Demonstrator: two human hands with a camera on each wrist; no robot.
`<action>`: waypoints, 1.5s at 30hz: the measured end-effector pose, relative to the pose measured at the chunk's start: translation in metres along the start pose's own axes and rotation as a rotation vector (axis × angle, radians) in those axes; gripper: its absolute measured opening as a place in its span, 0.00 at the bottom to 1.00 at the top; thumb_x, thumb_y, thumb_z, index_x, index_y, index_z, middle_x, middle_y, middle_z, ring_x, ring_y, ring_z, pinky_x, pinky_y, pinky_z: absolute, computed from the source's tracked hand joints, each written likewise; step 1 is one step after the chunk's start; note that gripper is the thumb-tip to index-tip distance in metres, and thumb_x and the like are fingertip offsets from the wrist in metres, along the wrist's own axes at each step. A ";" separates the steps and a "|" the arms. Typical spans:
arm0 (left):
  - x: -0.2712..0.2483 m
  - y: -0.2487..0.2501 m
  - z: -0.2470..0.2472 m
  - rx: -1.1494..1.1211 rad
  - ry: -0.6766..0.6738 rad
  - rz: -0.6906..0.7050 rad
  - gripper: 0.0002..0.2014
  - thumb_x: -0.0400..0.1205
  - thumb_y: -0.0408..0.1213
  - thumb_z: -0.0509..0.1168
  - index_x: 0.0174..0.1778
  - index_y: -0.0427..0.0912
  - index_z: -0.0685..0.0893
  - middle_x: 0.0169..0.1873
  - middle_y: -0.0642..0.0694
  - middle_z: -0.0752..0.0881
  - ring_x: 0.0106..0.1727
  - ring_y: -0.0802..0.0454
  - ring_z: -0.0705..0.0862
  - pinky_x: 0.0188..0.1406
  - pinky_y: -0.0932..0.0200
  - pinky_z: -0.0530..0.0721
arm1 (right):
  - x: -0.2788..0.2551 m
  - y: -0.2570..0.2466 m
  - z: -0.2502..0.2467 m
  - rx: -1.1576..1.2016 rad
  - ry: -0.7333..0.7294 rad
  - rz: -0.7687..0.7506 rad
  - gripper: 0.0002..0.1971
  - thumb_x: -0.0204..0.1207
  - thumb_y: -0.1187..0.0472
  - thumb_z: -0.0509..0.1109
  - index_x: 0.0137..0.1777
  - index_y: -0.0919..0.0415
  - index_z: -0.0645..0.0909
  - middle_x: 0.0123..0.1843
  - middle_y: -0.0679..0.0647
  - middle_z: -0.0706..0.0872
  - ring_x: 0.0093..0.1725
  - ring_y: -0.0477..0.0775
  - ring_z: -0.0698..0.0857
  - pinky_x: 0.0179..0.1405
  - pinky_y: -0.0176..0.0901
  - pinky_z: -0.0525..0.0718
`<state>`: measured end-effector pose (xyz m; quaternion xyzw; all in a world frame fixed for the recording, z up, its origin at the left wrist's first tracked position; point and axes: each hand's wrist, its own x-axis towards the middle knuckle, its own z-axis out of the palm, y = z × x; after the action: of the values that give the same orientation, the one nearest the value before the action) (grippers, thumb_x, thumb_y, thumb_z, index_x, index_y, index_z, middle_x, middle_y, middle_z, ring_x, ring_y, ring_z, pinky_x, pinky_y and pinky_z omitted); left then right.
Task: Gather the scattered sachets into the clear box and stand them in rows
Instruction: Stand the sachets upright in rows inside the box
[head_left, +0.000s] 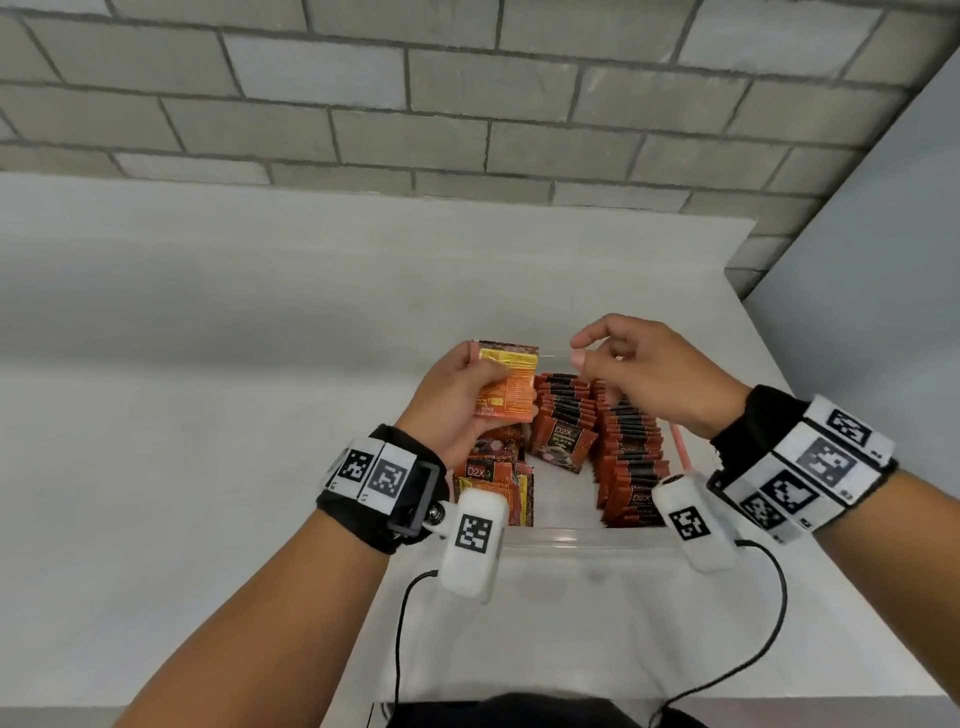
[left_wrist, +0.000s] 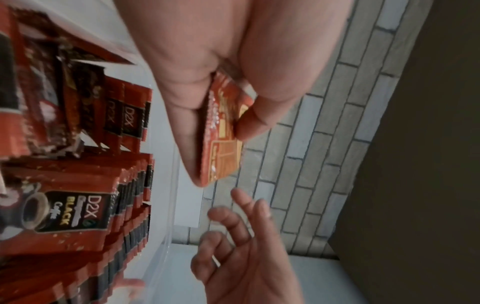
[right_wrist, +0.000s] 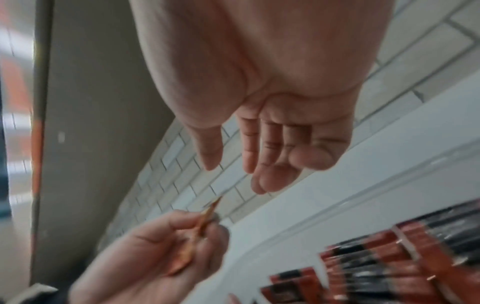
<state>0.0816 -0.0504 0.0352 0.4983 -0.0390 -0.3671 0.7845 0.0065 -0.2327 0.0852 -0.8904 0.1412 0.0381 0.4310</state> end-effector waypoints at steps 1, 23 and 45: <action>-0.001 0.000 0.006 0.054 -0.031 0.007 0.06 0.84 0.25 0.60 0.53 0.36 0.78 0.45 0.39 0.88 0.43 0.46 0.89 0.41 0.48 0.91 | -0.004 -0.002 0.001 0.047 -0.015 -0.022 0.10 0.78 0.50 0.69 0.58 0.49 0.80 0.43 0.50 0.86 0.32 0.44 0.82 0.29 0.30 0.75; 0.022 0.007 0.044 0.300 0.012 0.132 0.11 0.82 0.24 0.64 0.59 0.34 0.82 0.45 0.40 0.91 0.42 0.49 0.90 0.43 0.55 0.89 | -0.012 0.028 -0.015 -0.212 0.191 -0.302 0.19 0.75 0.56 0.73 0.66 0.48 0.80 0.59 0.46 0.76 0.58 0.45 0.74 0.52 0.33 0.69; 0.029 -0.010 0.039 0.327 0.226 -0.389 0.33 0.84 0.60 0.56 0.79 0.42 0.67 0.74 0.36 0.72 0.72 0.36 0.72 0.66 0.41 0.70 | 0.008 0.020 0.022 -0.582 -0.255 0.050 0.02 0.74 0.62 0.73 0.42 0.59 0.85 0.40 0.51 0.87 0.39 0.49 0.83 0.42 0.40 0.82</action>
<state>0.0806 -0.0998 0.0382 0.6540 0.0866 -0.4420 0.6078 0.0102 -0.2293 0.0548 -0.9606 0.0912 0.1989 0.1714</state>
